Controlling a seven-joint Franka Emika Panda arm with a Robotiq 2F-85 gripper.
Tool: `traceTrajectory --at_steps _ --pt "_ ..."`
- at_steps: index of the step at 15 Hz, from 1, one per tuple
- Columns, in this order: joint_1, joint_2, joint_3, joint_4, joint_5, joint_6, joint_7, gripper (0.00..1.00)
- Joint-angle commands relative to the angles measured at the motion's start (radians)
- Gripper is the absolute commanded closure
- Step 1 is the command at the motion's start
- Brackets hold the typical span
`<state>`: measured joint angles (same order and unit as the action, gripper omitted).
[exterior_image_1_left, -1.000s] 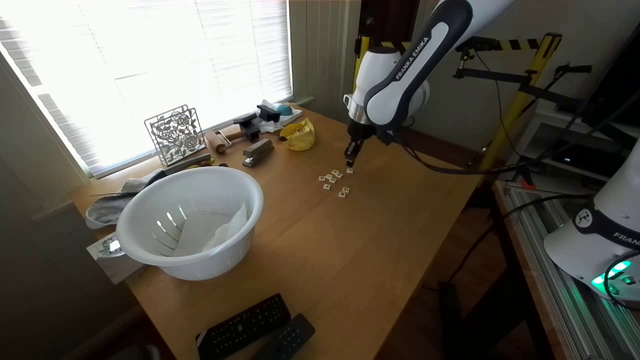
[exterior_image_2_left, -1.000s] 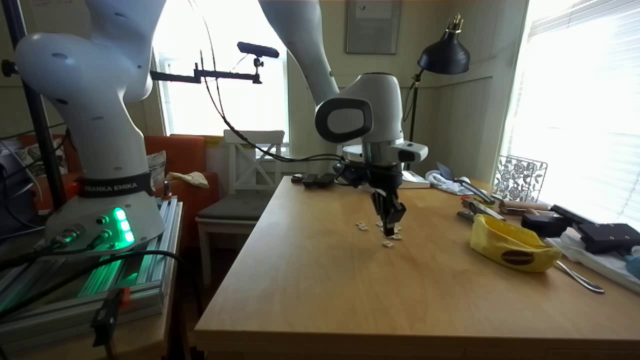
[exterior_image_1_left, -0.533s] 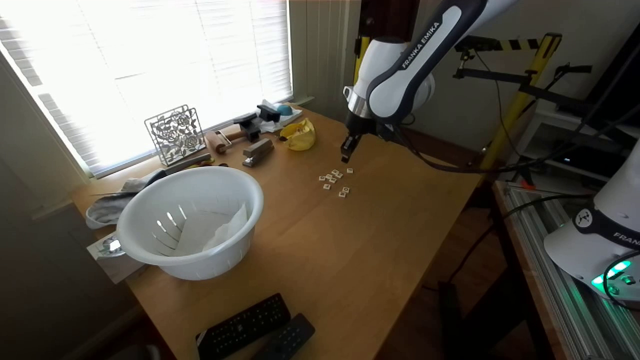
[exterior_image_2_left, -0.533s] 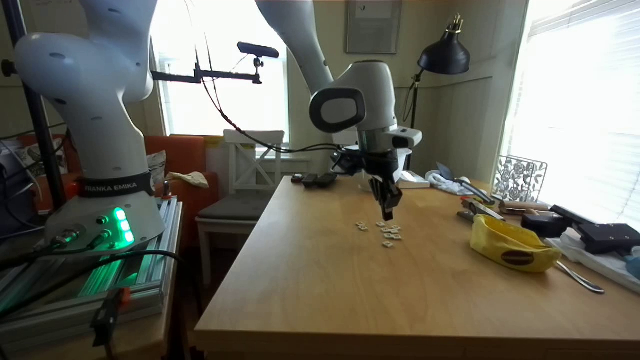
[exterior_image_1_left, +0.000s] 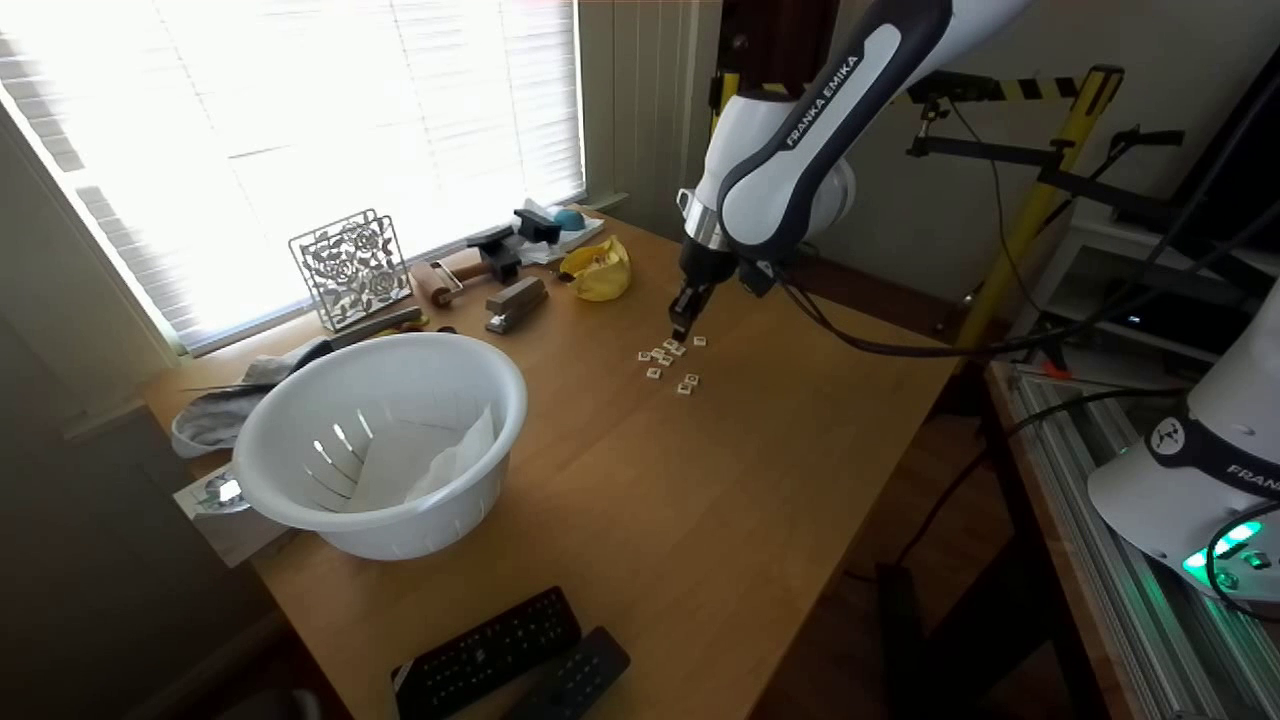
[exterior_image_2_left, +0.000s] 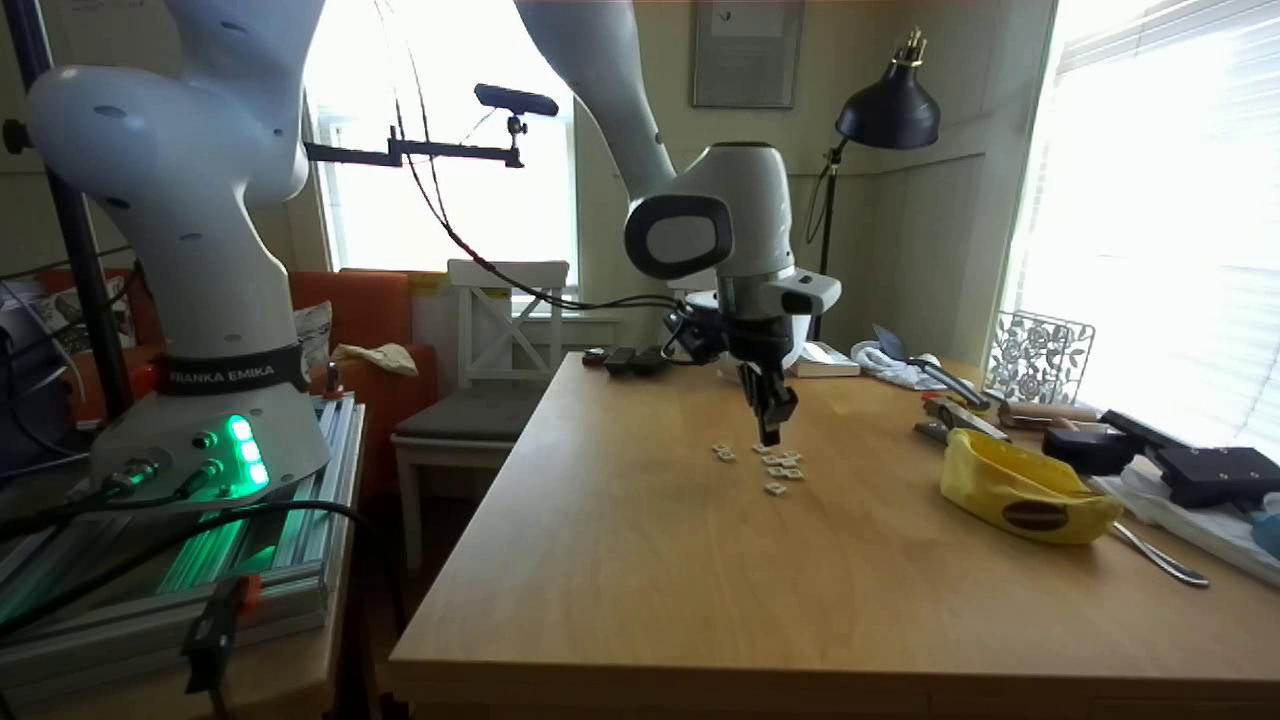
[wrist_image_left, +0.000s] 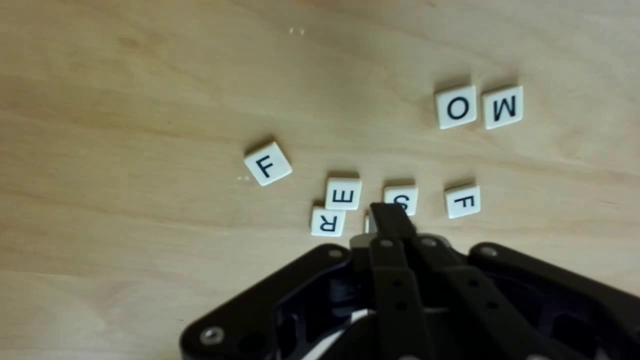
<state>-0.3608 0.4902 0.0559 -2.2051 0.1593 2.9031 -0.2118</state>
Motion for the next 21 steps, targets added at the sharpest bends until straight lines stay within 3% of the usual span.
traceTrajectory --at_steps 1,13,21 --pt "-0.001 0.048 -0.005 0.052 0.028 -0.021 0.036 1.0" --pt "-0.011 0.103 -0.006 0.094 0.052 -0.034 0.117 1.0" --pt "-0.018 0.11 -0.007 0.088 0.029 -0.064 0.08 1.0"
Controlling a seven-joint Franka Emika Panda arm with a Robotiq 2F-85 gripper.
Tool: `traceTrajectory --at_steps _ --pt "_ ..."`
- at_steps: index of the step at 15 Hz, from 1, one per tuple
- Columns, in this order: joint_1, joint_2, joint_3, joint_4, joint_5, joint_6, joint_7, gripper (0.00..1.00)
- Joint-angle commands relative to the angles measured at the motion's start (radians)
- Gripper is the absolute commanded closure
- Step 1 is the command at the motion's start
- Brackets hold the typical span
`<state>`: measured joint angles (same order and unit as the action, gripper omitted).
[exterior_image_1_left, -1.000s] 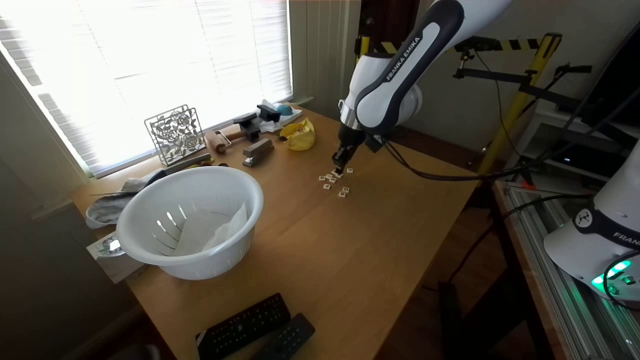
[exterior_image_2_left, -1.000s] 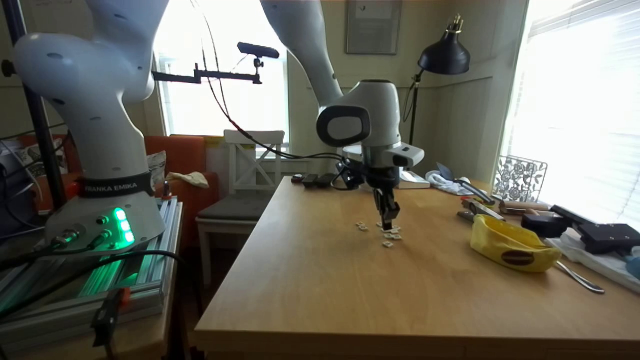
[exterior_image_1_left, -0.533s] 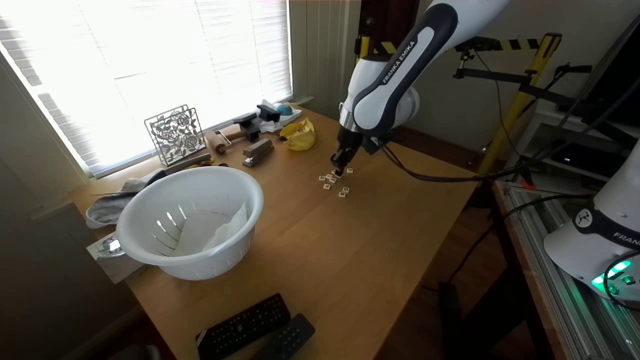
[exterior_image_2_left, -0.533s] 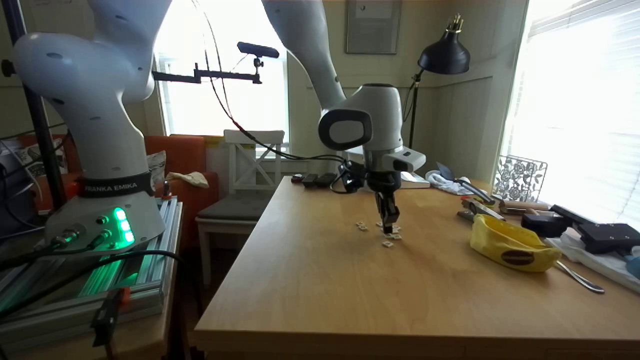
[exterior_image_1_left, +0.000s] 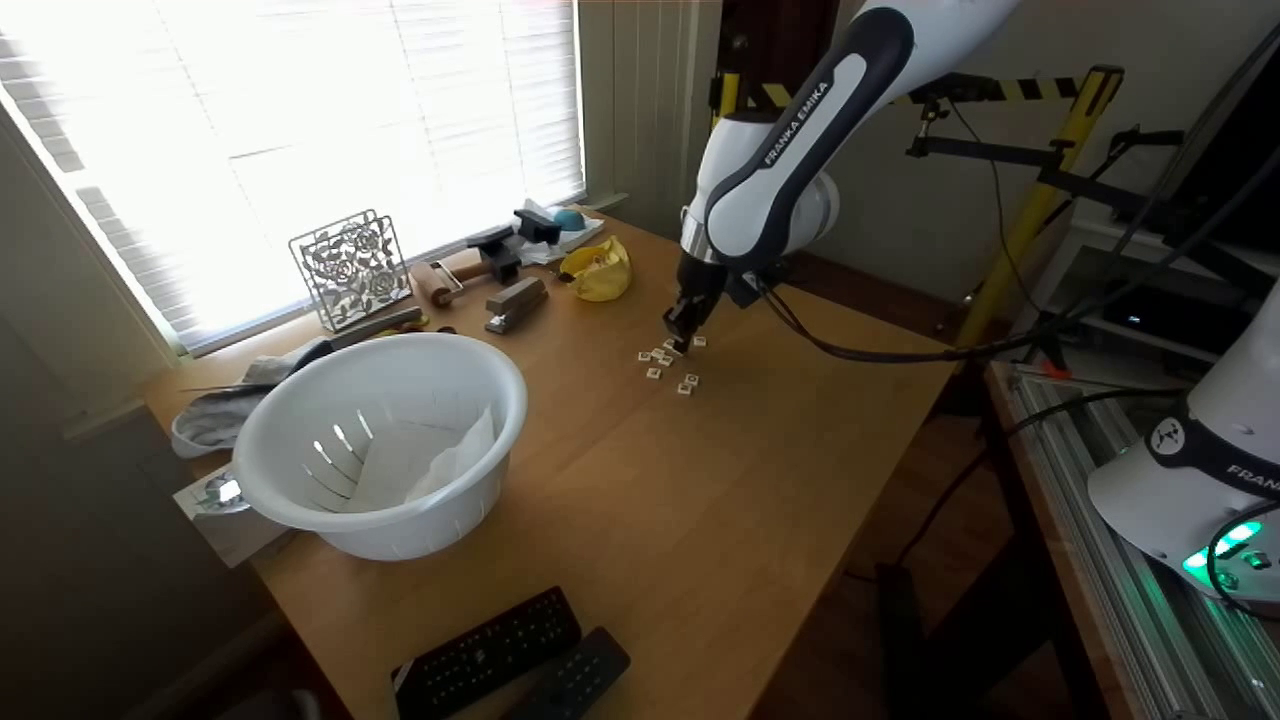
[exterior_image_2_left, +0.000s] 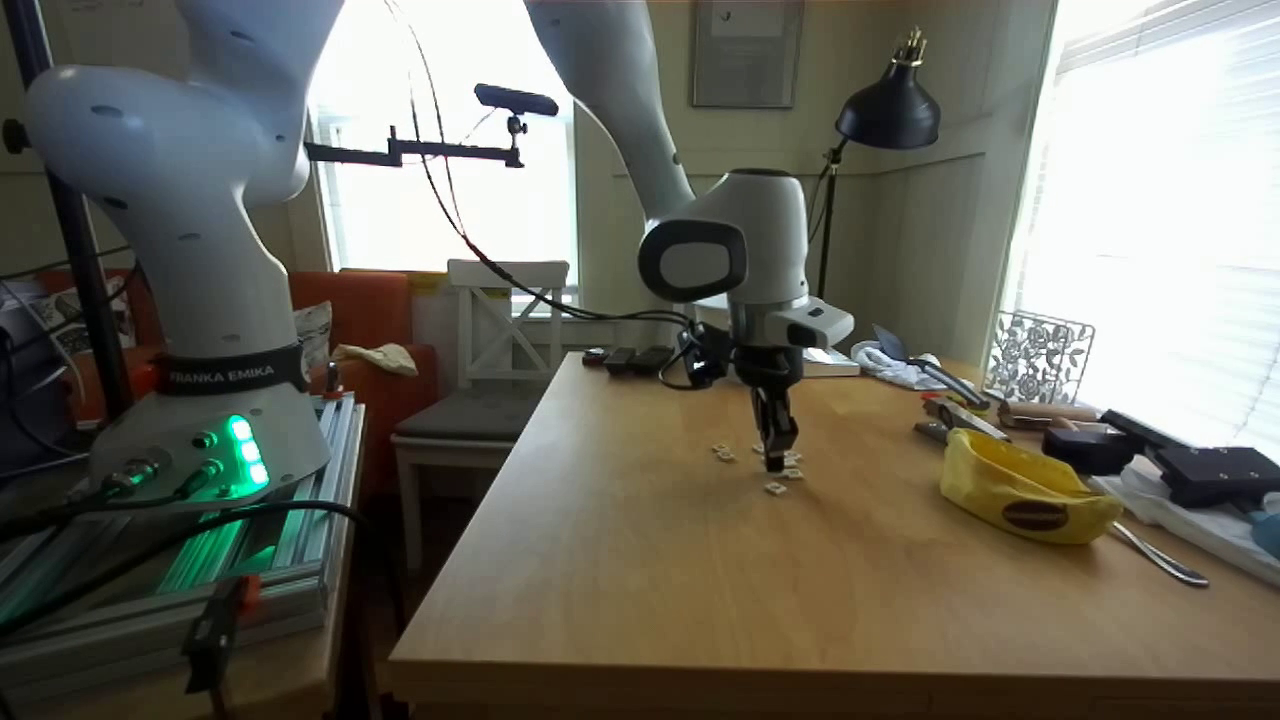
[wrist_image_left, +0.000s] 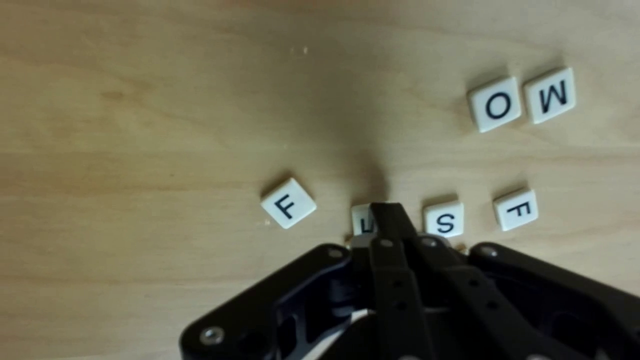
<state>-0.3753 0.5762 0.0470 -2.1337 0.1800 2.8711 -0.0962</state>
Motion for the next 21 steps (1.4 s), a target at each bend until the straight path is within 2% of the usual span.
traceTrajectory --at_steps 1,9,15,21 --pt "0.006 0.026 -0.008 0.01 -0.015 -0.029 -0.056 1.0" --pt "-0.022 0.032 0.016 -0.029 -0.099 -0.001 -0.308 1.0" --pt "-0.078 0.019 0.059 -0.055 -0.167 -0.022 -0.518 1.0" --pt "-0.083 -0.007 0.056 -0.092 -0.224 -0.031 -0.704 1.0"
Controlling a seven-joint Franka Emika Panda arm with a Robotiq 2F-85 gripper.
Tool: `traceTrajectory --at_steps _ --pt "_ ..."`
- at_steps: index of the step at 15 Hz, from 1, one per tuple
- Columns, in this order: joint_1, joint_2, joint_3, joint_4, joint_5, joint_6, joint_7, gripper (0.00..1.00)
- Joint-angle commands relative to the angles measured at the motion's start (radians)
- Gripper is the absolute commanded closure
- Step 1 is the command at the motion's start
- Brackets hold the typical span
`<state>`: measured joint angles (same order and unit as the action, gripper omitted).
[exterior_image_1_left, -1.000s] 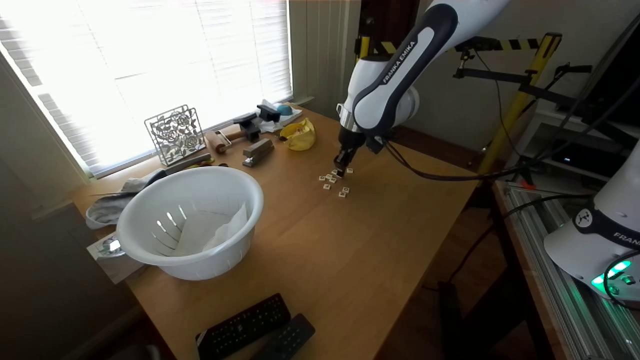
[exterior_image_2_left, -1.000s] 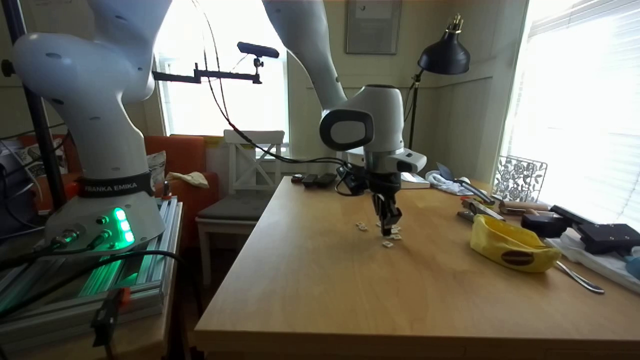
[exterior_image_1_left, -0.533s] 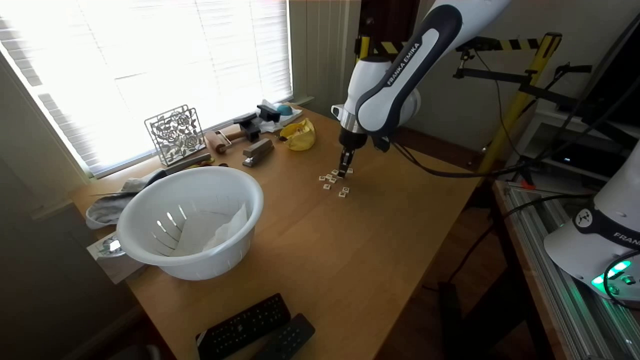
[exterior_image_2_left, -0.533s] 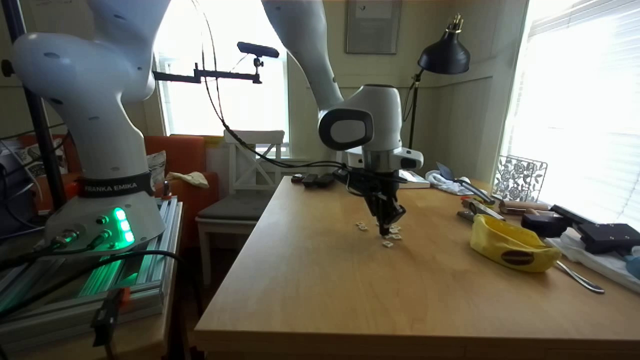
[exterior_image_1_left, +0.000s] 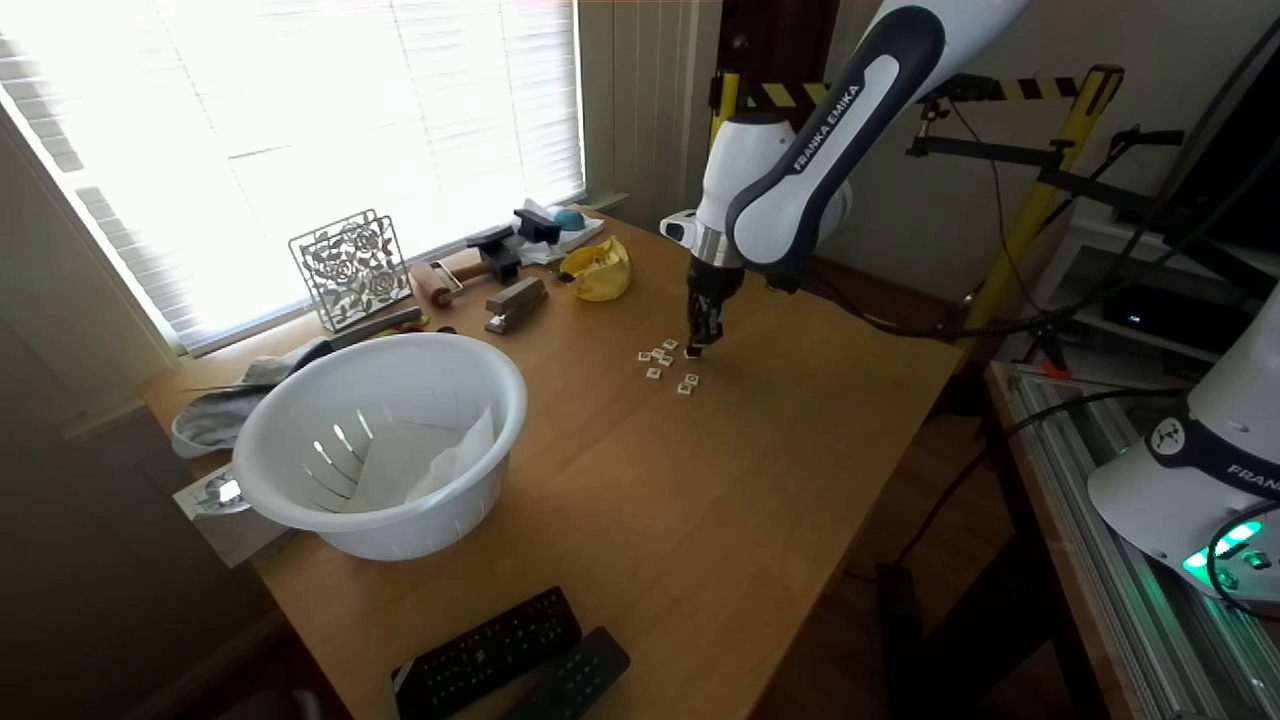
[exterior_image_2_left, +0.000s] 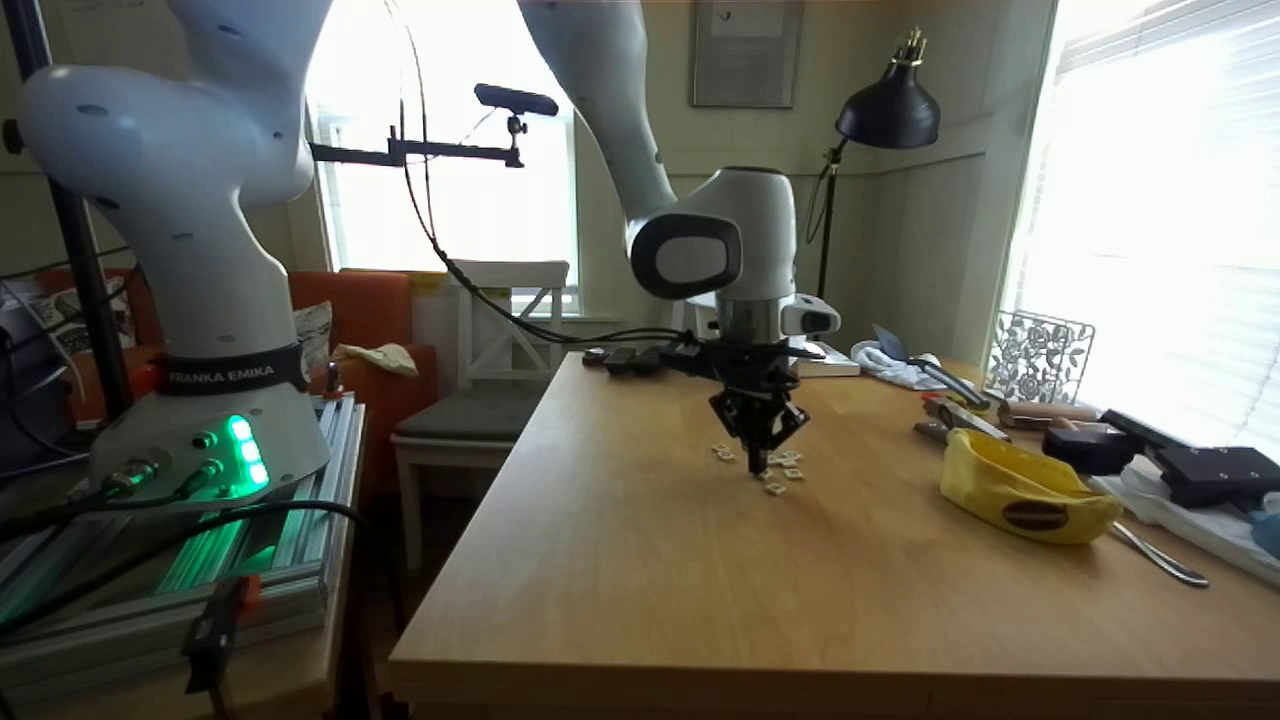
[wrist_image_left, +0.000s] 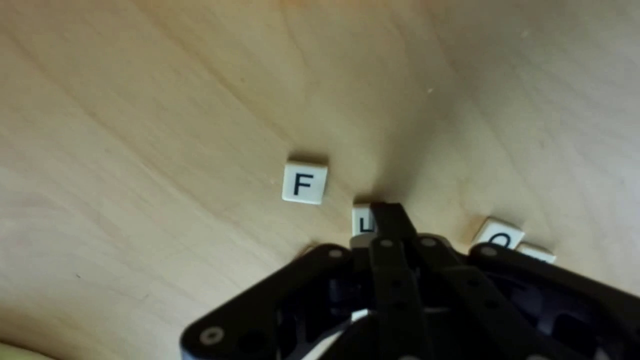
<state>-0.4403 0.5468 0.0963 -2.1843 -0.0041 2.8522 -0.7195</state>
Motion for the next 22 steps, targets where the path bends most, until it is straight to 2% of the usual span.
traceTrajectory --at_steps 1,9,22 --pt "-0.013 0.019 0.002 -0.047 -0.042 -0.007 -0.103 1.0" --pt "0.017 0.017 -0.018 -0.061 -0.065 -0.005 -0.249 1.0" --pt "0.096 0.007 -0.06 -0.065 -0.135 -0.02 -0.346 1.0"
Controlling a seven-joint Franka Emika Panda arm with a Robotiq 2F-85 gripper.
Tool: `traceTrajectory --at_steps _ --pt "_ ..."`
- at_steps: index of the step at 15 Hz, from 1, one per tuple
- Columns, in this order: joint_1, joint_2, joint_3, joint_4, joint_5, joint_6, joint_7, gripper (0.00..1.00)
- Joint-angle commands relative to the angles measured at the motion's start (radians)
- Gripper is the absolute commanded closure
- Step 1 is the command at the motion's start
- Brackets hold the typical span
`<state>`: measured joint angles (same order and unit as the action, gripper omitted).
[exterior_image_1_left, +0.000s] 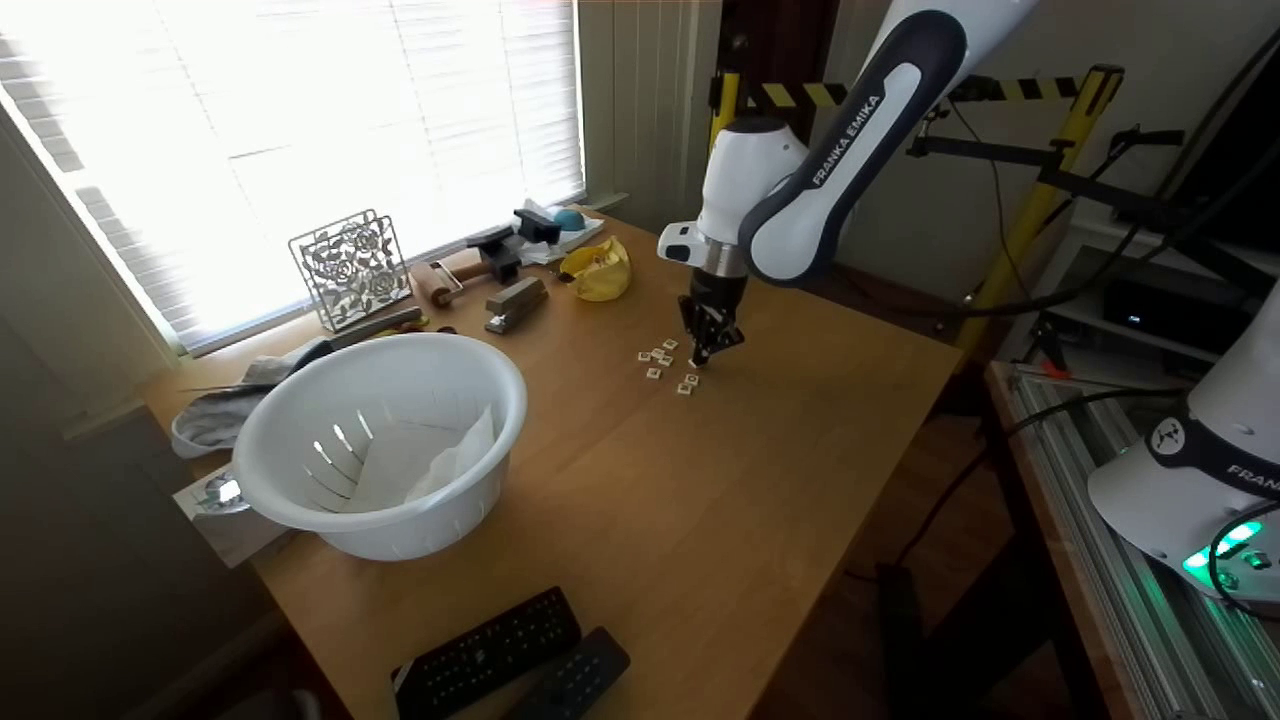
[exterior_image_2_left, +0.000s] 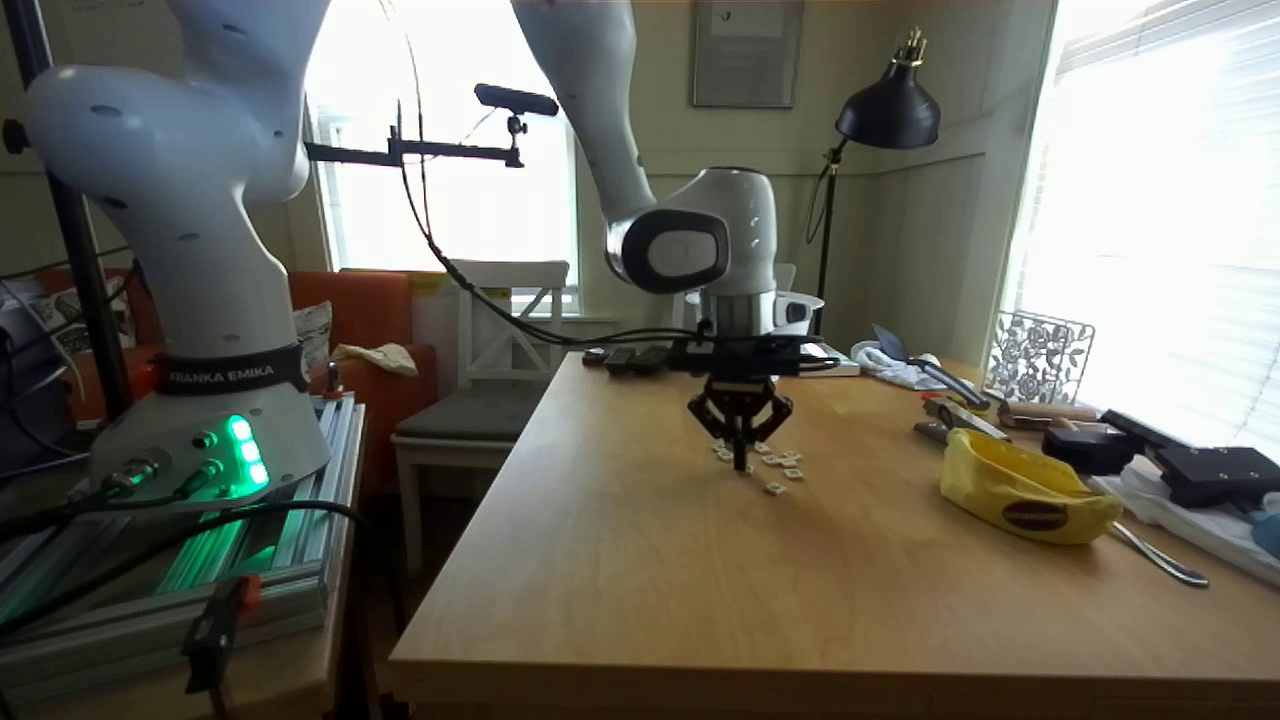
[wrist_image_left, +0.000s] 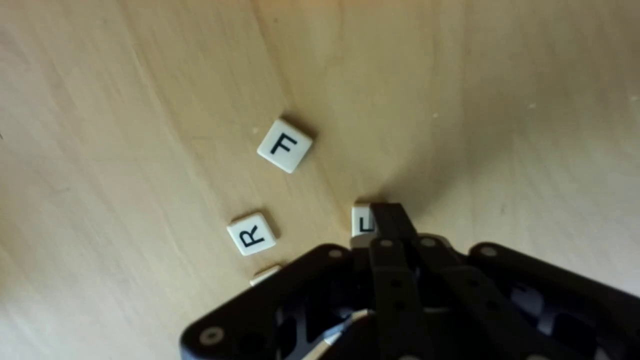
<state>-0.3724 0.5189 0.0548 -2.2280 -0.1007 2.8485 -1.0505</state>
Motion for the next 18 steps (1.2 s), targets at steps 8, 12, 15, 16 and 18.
traceTrajectory --at_steps 8,12,15,16,18 --pt "0.069 0.031 -0.054 -0.027 -0.088 -0.019 -0.039 1.0" --pt "0.059 0.013 -0.049 -0.031 -0.079 -0.016 -0.049 1.0" --pt "0.047 -0.004 -0.039 -0.038 -0.069 -0.01 -0.059 1.0" --pt "0.04 -0.011 -0.033 -0.041 -0.064 -0.006 -0.064 1.0" --pt "0.031 -0.02 -0.029 -0.047 -0.059 0.0 -0.071 1.0"
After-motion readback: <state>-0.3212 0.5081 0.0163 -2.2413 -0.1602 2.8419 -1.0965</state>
